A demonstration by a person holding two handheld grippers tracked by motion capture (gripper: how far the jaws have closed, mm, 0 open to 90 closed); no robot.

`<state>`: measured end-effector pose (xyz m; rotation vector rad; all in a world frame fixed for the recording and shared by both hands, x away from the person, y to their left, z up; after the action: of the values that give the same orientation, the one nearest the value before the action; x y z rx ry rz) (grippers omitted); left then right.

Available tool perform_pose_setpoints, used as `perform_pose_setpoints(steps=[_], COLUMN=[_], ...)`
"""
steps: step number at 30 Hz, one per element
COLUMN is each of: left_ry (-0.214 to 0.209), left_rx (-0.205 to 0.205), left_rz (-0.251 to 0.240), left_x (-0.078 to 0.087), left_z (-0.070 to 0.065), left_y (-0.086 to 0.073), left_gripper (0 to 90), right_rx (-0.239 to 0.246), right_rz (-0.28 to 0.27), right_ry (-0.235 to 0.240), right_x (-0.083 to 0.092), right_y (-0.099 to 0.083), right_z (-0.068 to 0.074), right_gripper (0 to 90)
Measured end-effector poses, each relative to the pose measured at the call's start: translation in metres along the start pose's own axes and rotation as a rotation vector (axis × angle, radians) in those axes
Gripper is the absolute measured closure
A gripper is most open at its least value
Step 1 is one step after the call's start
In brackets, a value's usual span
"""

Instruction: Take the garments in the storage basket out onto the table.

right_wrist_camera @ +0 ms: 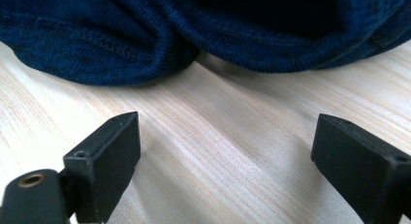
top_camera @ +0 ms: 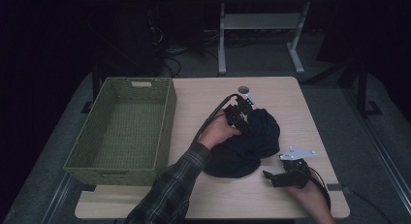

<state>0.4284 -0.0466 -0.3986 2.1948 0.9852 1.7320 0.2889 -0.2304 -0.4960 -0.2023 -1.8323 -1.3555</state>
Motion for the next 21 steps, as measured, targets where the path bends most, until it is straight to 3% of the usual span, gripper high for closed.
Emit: perform_pose_setpoints(steps=[14, 21], left_ry=[0.118, 0.143], left_rx=[0.042, 0.056], left_rz=[0.032, 0.018], left_x=[-0.025, -0.032], left_z=[0.034, 0.046], left_y=[-0.016, -0.024], left_gripper=[73.4, 72.3], right_rx=[0.006, 0.003], right_rz=[-0.003, 0.0], right_ry=[-0.001, 0.0], right_x=[0.0, 0.0], right_y=[0.0, 0.0], right_z=[0.0, 0.0], right_gripper=[10.1, 10.1])
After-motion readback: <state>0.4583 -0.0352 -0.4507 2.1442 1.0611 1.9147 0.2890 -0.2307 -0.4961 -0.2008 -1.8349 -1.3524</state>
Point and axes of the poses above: each handheld gripper's, and its own axes: x roughly backward along the jaws, y roughly out of its top, z roughly to its left, the point moved 2 cm from there along -x, roughly forward along the jaws, and after that the axes turned 10 degrees about -y, right-handed, at the moved point
